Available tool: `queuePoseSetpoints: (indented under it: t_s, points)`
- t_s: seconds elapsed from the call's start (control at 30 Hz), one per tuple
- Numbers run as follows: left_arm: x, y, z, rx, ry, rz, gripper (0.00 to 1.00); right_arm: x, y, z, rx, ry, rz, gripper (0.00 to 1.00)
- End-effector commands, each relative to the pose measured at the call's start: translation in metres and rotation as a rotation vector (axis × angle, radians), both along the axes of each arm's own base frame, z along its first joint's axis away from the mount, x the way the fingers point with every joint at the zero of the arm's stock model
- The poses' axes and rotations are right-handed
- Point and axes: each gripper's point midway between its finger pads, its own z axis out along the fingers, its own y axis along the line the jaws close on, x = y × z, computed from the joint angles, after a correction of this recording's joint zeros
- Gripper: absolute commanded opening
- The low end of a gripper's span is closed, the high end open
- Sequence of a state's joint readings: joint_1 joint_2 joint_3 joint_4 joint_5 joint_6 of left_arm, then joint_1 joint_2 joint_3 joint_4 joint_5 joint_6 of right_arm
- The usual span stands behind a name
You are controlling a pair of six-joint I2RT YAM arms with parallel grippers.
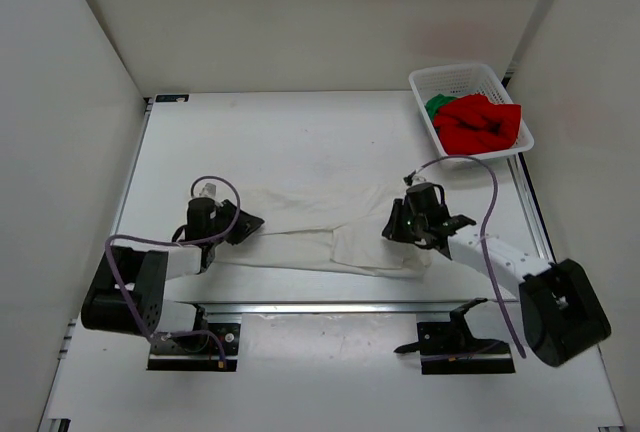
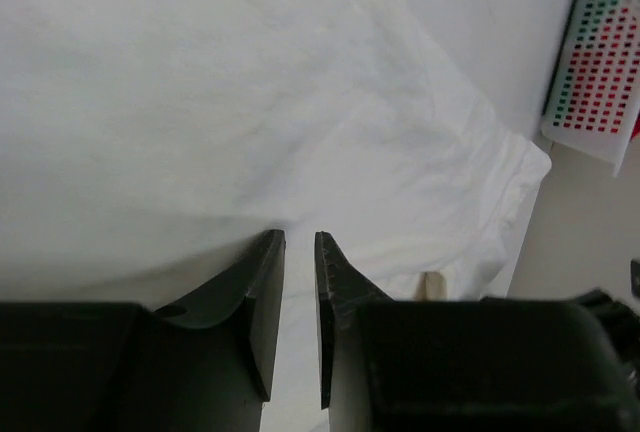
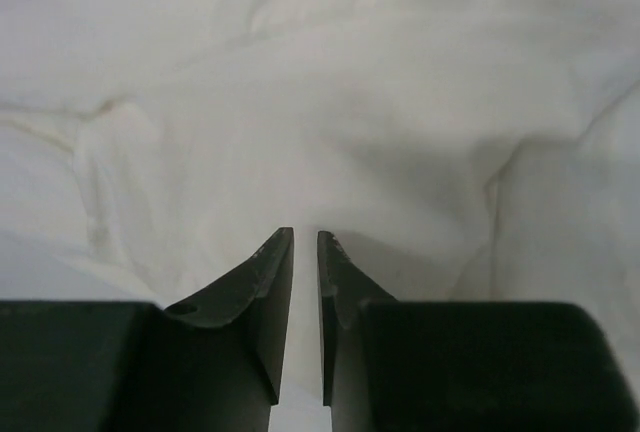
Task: Fold and stack the t-shirts
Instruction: Fold the other side of the tshirt into a rectangle, then rotate the tshirt 90 degrees
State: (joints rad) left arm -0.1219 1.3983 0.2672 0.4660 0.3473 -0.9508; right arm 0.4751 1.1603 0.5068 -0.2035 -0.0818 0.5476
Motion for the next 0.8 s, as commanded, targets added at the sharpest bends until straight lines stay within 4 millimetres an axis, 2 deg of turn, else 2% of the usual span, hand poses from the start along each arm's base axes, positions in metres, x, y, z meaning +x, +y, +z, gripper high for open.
queuePoseSetpoints:
  t_s: [0.0, 0.03, 0.07, 0.1, 0.17, 0.2, 0.23, 0.27, 0.3, 0.33, 0.37, 0.4, 0.43, 0.5, 0.53, 0.57, 0.6, 0.63, 0.67, 0.73, 0.77]
  points:
    - [0.007, -0.014, 0.03, 0.051, -0.119, -0.065, 0.32, 0.048, 0.013, 0.018, 0.037, -0.097, 0.034, 0.12]
    - [0.015, -0.023, 0.046, 0.089, -0.172, -0.098, 0.32, 0.061, 0.015, 0.015, 0.031, -0.097, 0.027, 0.11]
    - [0.014, -0.032, 0.055, 0.11, -0.191, -0.129, 0.33, 0.066, 0.017, 0.006, 0.017, -0.075, 0.034, 0.09]
    - [0.012, -0.035, 0.057, 0.124, -0.196, -0.148, 0.33, 0.078, 0.021, 0.011, 0.027, -0.091, 0.031, 0.08]
    - [0.007, -0.045, 0.07, 0.123, -0.239, -0.187, 0.35, 0.092, 0.021, -0.015, -0.026, -0.038, 0.027, 0.04]
    - [0.001, -0.047, 0.069, 0.125, -0.24, -0.203, 0.37, 0.104, 0.022, -0.027, -0.05, -0.007, 0.033, 0.01]
    - [-0.005, -0.049, 0.067, 0.125, -0.234, -0.222, 0.38, 0.124, 0.029, -0.018, -0.044, -0.02, 0.035, 0.0]
    - [-0.011, -0.051, 0.063, 0.123, -0.227, -0.241, 0.38, 0.141, 0.035, -0.024, -0.048, 0.005, 0.053, 0.0]
    - [-0.016, -0.053, 0.064, 0.12, -0.228, -0.261, 0.39, 0.141, 0.035, -0.052, -0.078, 0.085, 0.071, 0.0]
    - [-0.018, -0.049, 0.059, 0.136, -0.215, -0.259, 0.4, 0.174, 0.046, -0.033, -0.056, 0.031, 0.083, 0.0]
    - [-0.024, -0.05, 0.056, 0.13, -0.208, -0.272, 0.4, 0.198, 0.059, -0.036, -0.047, 0.047, 0.116, 0.0]
    - [-0.027, -0.049, 0.054, 0.129, -0.208, -0.271, 0.41, 0.198, 0.056, -0.067, -0.071, 0.152, 0.12, 0.0]
    - [-0.029, -0.05, 0.052, 0.123, -0.196, -0.282, 0.41, 0.246, 0.07, -0.032, -0.051, 0.054, 0.134, 0.0]
    - [-0.037, -0.055, 0.051, 0.113, -0.186, -0.312, 0.41, 0.317, 0.097, -0.004, -0.075, 0.005, 0.171, 0.0]
    - [-0.04, -0.054, 0.048, 0.124, -0.177, -0.321, 0.42, 0.332, 0.105, 0.008, -0.081, -0.037, 0.193, 0.01]
    - [-0.045, -0.058, 0.05, 0.125, -0.177, -0.342, 0.42, 0.353, 0.108, 0.008, -0.03, -0.06, 0.174, 0.04]
    - [-0.047, -0.059, 0.049, 0.136, -0.18, -0.343, 0.42, 0.348, 0.12, 0.026, 0.087, -0.081, 0.222, 0.04]
    - [-0.05, -0.06, 0.049, 0.143, -0.184, -0.353, 0.43, 0.351, 0.115, 0.072, 0.163, -0.139, 0.194, 0.06]
    - [-0.05, -0.06, 0.048, 0.148, -0.18, -0.349, 0.43, 0.347, 0.118, 0.074, 0.166, -0.157, 0.201, 0.09]
    - [-0.056, -0.064, 0.042, 0.156, -0.163, -0.376, 0.43, 0.332, 0.112, 0.138, 0.094, -0.259, 0.218, 0.15]
    - [-0.058, -0.066, 0.042, 0.154, -0.167, -0.387, 0.44, 0.326, 0.117, 0.156, 0.054, -0.305, 0.24, 0.18]
